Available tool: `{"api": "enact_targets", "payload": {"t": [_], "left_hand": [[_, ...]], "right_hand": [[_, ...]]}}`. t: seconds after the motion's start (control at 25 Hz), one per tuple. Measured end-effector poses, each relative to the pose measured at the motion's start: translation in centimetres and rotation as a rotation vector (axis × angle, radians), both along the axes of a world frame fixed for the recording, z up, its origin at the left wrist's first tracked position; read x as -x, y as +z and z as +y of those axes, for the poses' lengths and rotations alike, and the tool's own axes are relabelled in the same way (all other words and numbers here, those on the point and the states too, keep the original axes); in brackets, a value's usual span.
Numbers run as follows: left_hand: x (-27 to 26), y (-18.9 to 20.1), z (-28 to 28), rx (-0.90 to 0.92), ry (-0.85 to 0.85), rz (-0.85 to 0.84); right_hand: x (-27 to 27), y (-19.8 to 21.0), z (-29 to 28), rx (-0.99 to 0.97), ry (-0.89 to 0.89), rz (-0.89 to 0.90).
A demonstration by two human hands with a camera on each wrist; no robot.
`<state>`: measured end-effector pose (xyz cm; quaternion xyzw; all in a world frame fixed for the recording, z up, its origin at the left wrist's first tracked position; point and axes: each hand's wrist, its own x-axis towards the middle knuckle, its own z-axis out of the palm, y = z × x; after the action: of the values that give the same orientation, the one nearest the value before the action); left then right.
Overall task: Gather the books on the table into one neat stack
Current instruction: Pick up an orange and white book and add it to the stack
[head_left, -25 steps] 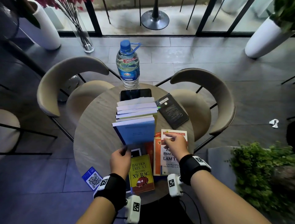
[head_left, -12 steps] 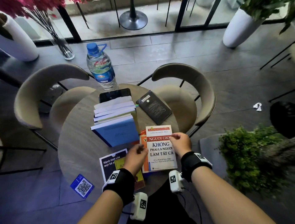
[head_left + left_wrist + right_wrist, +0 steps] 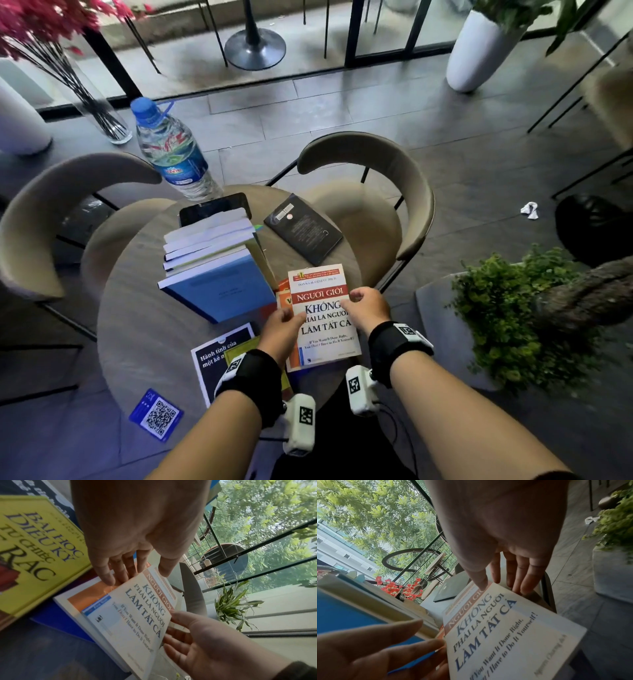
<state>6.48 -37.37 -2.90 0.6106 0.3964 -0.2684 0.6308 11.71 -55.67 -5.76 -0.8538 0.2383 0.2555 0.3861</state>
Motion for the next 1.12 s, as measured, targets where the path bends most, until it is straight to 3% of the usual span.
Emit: {"api": "enact_targets", "payload": {"t": [0.2,0.36,0.68,0.92,1.12], "left_hand": [[-0.3,0.1,-1.2,0.029,0.032,0.001],[0.1,-0.4,-1.7,-0.093,0.023,-0.092],[-0.5,0.5,-1.1,-0.296,-0.174,-0.245],[-1.5,4.4,0.5,-0.329,-0.183,-0.46],[-1.2,6.8,3.0,-0.39,-0.105,-0.606]], "right_hand": [[0.4,0.5,0.6,0.012,0.003,0.03],[0.2,0.8,0.0,0.02,0.034,0.042],[-0.6,1.9,-1.5,-0.081,-0.034,0.09],[-3.5,7.4,-2.1,-0.333,-0.085,-0.02],[-4.3,12.2,-0.4,-0.409,0.035,-0.127]]}}
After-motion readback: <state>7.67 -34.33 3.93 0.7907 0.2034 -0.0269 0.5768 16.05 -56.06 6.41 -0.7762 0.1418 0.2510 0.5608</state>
